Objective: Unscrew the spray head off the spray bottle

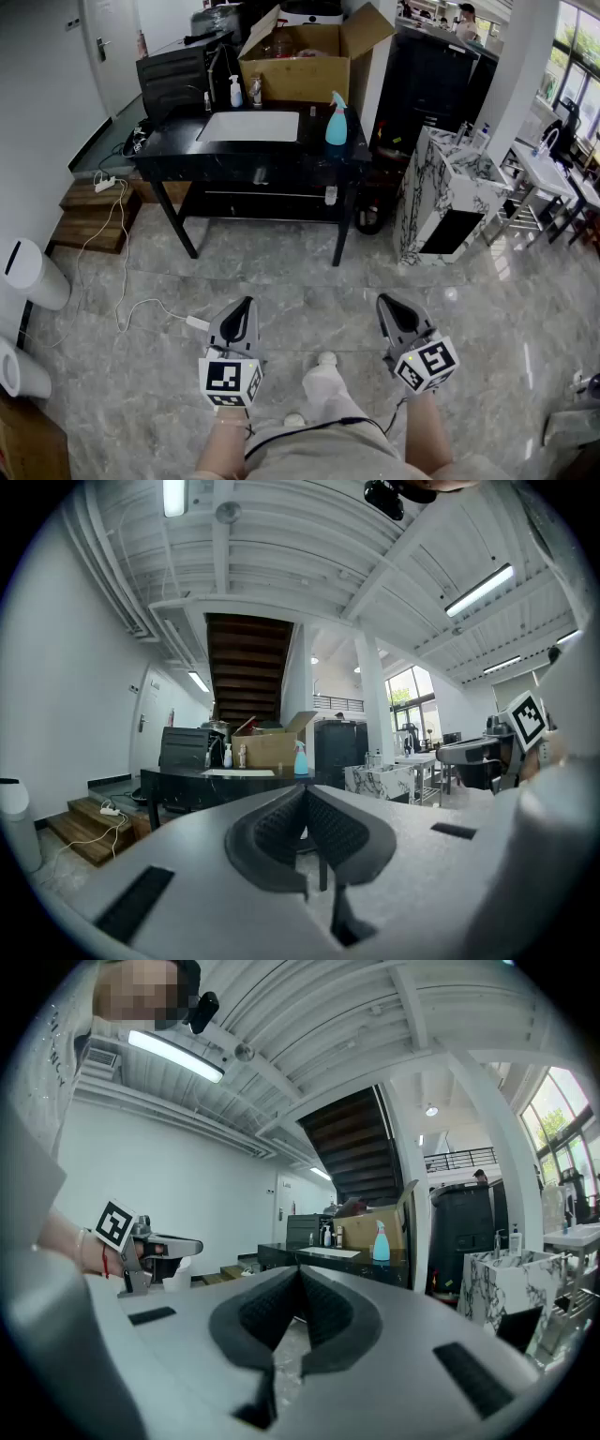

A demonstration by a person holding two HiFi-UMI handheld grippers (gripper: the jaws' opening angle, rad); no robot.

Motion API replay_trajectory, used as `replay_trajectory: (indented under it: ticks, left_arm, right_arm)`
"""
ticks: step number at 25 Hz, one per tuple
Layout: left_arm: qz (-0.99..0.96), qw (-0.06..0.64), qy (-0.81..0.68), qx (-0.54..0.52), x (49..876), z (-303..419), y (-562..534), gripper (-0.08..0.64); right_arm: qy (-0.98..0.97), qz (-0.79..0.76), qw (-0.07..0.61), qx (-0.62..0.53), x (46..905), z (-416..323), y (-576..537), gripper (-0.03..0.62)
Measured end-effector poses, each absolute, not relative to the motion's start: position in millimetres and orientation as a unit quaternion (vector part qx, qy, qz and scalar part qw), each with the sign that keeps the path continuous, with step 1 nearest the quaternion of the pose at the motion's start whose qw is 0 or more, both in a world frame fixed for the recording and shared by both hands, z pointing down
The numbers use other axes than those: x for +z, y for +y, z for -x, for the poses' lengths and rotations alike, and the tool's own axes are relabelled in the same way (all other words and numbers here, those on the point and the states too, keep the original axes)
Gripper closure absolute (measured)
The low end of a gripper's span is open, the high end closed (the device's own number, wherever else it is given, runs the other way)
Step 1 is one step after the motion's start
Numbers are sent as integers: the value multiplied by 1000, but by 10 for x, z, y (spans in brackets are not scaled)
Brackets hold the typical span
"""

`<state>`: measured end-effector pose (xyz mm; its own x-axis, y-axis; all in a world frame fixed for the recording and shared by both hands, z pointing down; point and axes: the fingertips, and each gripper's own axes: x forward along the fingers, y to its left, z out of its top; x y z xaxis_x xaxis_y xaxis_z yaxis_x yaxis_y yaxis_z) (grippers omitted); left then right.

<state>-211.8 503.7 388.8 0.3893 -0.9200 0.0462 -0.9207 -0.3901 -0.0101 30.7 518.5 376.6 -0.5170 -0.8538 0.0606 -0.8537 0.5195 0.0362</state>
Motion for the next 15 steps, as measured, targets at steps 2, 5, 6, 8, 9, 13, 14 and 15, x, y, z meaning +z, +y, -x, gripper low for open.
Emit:
replay_trajectory:
  ticks: [2, 5, 6, 8, 9, 13, 14, 15]
  left_arm:
    - [-834, 10, -552, 20, 3902, 2068, 4886, 555]
    - [-829, 16, -559, 20, 3919, 2019, 4627, 555]
    - [-826, 19, -564, 20, 3913, 2009, 4517, 555]
    - [-822, 20, -569, 19, 3882, 1961, 4288, 555]
    - [-822, 18, -569, 19, 3866, 1922, 4178, 555]
    - [-821, 15, -571, 19, 3818, 1778, 3719, 555]
    - [-820, 16, -572, 18, 3804, 1748, 3603, 555]
    - [-818, 17, -574, 18, 3792, 1716, 3489, 555]
  right_arm:
    - [-871, -489, 34, 0, 3780, -345, 5041, 588]
    - [-875, -482, 32, 1, 3788, -389, 4798, 588]
    - [-877, -479, 31, 1, 3782, -404, 4696, 588]
    - [-879, -475, 32, 1, 3766, -458, 4471, 588]
    - [-880, -474, 33, 2, 3760, -498, 4357, 588]
    - [-884, -466, 40, -3, 3734, -641, 3892, 588]
    - [-886, -462, 43, -4, 3728, -666, 3777, 588]
    - [-888, -458, 46, -4, 3726, -693, 3661, 588]
